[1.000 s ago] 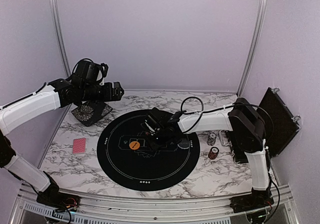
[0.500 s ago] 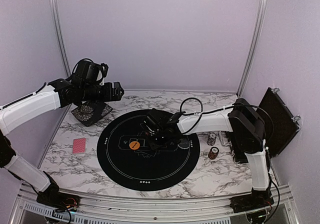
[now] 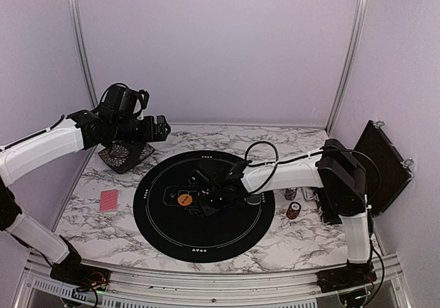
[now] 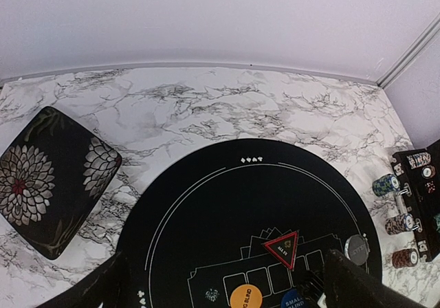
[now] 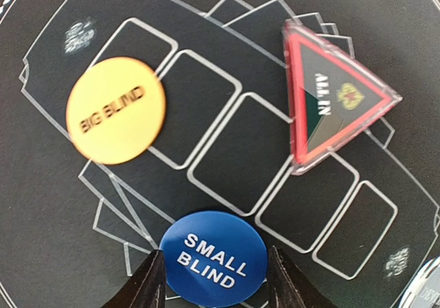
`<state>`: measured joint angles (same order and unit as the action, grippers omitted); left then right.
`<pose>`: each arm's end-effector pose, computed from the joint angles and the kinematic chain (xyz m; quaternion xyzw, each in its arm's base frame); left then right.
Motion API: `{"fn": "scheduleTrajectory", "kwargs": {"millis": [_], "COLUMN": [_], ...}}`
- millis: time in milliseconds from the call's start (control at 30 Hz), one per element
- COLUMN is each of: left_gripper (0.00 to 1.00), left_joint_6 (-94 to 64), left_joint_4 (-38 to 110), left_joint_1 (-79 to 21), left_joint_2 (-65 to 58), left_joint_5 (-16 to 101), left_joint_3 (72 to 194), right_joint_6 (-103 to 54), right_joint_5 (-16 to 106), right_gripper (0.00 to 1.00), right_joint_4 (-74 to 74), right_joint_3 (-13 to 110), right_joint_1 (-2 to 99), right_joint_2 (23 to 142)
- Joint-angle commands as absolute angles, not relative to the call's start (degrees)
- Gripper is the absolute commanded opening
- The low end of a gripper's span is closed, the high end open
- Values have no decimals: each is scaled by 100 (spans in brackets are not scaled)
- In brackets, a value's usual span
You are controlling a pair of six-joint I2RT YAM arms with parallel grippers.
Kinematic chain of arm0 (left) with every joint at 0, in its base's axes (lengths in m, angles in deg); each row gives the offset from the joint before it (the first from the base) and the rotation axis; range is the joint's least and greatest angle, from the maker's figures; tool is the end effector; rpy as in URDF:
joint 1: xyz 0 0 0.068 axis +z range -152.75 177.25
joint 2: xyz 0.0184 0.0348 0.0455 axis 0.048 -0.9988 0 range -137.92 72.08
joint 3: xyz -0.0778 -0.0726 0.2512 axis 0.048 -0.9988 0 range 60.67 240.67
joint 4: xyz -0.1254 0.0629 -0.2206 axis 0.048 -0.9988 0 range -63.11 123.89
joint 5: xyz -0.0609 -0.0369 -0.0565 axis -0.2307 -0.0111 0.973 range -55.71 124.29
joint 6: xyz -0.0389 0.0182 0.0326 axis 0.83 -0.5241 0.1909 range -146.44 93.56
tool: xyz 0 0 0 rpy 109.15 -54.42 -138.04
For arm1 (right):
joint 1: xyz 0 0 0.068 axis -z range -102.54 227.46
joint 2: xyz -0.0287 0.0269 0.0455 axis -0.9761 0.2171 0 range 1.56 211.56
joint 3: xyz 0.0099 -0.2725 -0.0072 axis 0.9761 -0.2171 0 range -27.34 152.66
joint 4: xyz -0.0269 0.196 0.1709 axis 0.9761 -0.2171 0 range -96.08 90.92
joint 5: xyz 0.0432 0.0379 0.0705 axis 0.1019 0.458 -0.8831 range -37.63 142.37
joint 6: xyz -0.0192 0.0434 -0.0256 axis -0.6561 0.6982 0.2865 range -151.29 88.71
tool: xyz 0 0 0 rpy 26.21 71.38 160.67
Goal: Distribute texas hold em gaming equipment
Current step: Move the small blind button to the small blind area.
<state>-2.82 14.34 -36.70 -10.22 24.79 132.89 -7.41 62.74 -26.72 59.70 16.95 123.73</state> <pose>0.2780 -0.1801 0.3374 0.0361 0.8617 -0.1785 0.4736 0.2249 0.3844 0.1481 -0.2840 0.9256 0.0924 0.2327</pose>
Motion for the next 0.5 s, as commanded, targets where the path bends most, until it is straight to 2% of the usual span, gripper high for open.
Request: {"fn": "scheduleTrajectory", "kwargs": {"millis": [0,167,333,467], "left_gripper": [99,99,99,99], "left_joint_6": [-262,-261,-277,-308], "left_joint_4": [1502,1508,1506,1500], "left_joint_1": [-3641,-3641,-3634,-3632], "left_joint_2": [-909,-876,-831,-822], "left_joint_5": [2532,2537,2516,2497], "left_joint_3": [13208,13177,13156,13159], "right_joint_6": [-725,-690,-710,-729], "right_joint_5": [5954,6089,6085,6044], "right_gripper": [48,52,64,64], "right_joint_4": [-2988,-3063,-3049,-3019], "right_joint_3": [5888,6071,6382,6613], "right_joint_1": [1499,1555,1716,1835], "right_joint_2": [12331,12369,12520,12670]}}
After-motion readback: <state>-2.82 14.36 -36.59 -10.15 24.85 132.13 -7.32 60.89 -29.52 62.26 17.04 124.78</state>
